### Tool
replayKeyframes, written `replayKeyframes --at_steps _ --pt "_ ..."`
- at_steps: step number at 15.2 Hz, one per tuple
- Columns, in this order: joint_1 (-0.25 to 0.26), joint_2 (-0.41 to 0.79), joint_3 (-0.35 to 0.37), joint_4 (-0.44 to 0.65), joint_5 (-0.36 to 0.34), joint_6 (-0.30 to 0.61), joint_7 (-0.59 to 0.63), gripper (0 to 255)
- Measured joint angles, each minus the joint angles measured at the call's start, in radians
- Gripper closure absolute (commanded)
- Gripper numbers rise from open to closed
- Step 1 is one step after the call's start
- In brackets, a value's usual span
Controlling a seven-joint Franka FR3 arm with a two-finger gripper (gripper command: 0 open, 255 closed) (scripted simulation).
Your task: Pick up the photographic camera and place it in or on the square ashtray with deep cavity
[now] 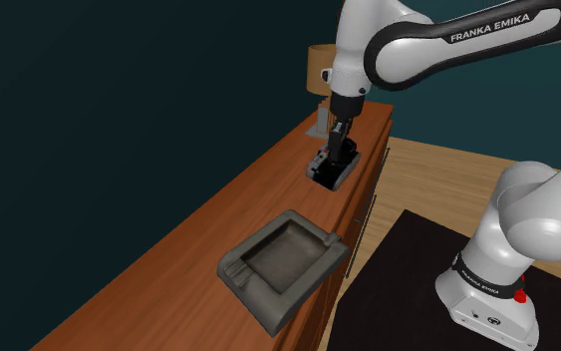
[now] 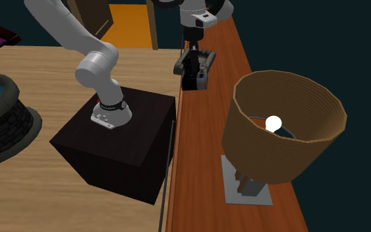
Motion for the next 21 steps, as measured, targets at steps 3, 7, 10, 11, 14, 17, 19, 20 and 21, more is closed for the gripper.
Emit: replayKeyframes --at_steps 3,7,10,11,14,17,19,20,21 --pt "0.03 0.008 0.059 0.019 0.025 -0.015 0.074 255" --pt "0.071 0.023 0.141 0.035 0.058 -0.021 0.179 255" --pt "0.096 0.048 0.199 0.056 0.076 -0.019 0.252 255" --pt "0.104 0.056 0.216 0.066 0.08 -0.022 0.274 255" --pt "0.121 0.107 0.275 0.117 0.086 -0.024 0.35 255" --pt "0.141 0.159 0.338 0.178 0.089 -0.037 0.436 255" --pt "0.151 0.194 0.374 0.211 0.084 -0.038 0.486 255" --pt "0.156 0.214 0.394 0.23 0.081 -0.04 0.513 255" --pt "0.16 0.24 0.414 0.256 0.073 -0.042 0.542 255"
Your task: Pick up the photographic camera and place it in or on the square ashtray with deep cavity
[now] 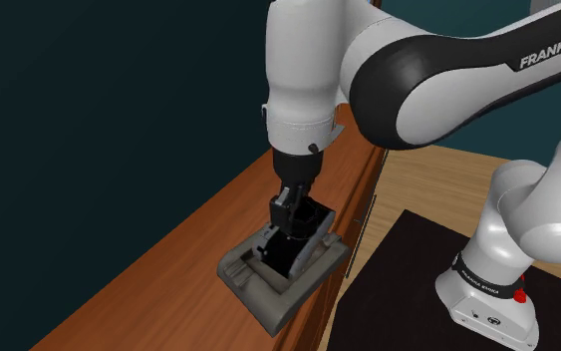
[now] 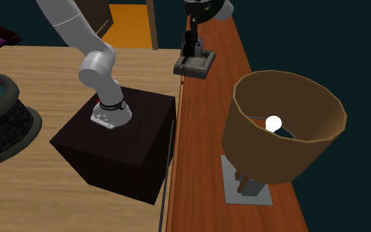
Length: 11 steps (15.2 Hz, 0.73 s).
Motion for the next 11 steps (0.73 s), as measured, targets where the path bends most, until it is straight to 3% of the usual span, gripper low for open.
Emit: replayKeyframes --at_steps 11 --pt "0.003 0.061 0.033 -0.067 -0.028 0.13 0.06 255"
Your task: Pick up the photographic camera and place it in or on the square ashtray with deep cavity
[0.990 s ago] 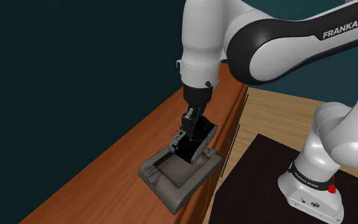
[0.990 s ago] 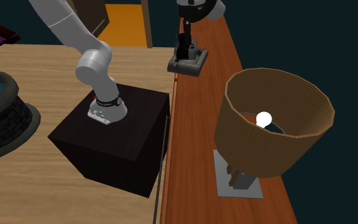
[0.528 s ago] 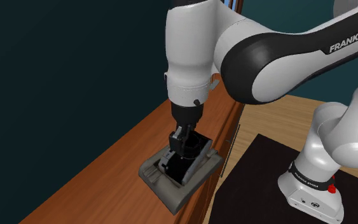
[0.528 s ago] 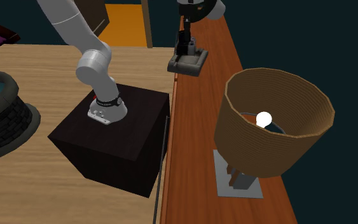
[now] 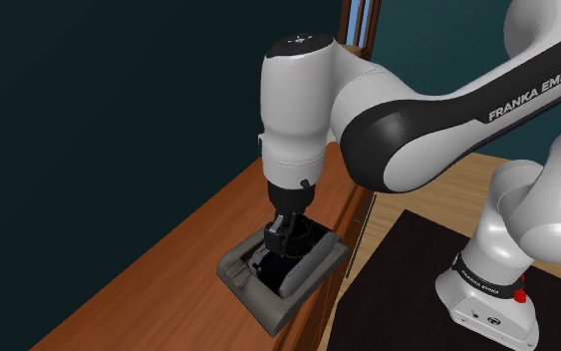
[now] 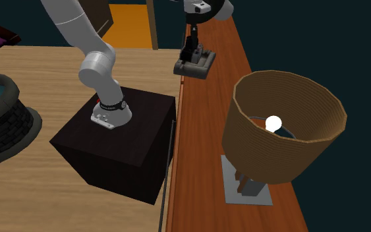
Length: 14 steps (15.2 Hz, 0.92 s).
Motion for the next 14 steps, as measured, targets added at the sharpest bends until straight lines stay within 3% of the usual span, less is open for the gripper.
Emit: replayKeyframes --at_steps 8,9,14 --pt "0.001 -0.008 -0.001 -0.014 -0.003 0.032 0.004 255" --pt "0.001 -0.009 -0.002 -0.016 -0.003 0.035 0.001 0" --pt "-0.002 0.015 0.001 -0.009 -0.013 0.05 0.006 0"
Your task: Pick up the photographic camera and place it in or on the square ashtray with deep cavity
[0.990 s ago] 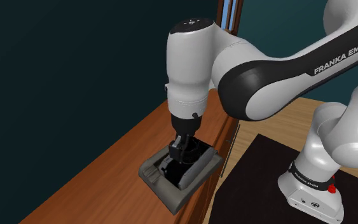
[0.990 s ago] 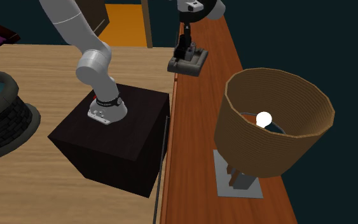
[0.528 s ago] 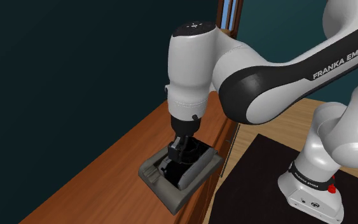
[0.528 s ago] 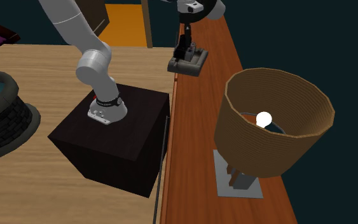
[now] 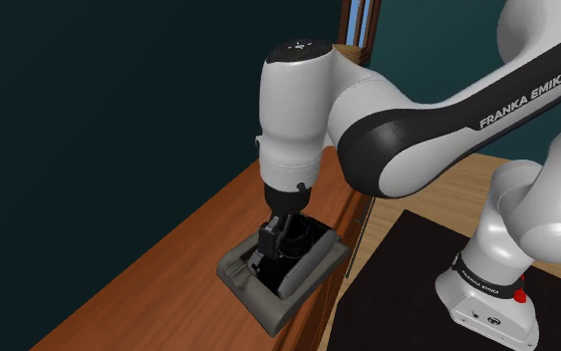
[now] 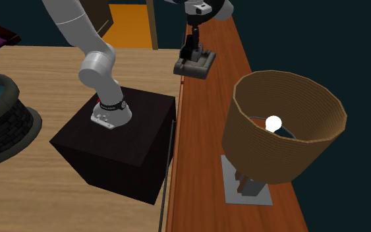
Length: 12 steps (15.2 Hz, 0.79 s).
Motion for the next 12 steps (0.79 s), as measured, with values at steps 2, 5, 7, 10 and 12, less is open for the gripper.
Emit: replayKeyframes --at_steps 2,5,7,10,12 --pt "0.003 -0.006 -0.002 0.001 0.009 -0.023 -0.005 0" --pt "0.011 -0.036 -0.006 0.044 0.028 -0.108 -0.017 0" --pt "0.012 -0.038 -0.005 0.063 0.03 -0.131 -0.016 0" --pt "0.012 -0.038 -0.005 0.069 0.03 -0.139 -0.015 0" --pt "0.012 -0.039 -0.005 0.07 0.03 -0.14 -0.016 0"
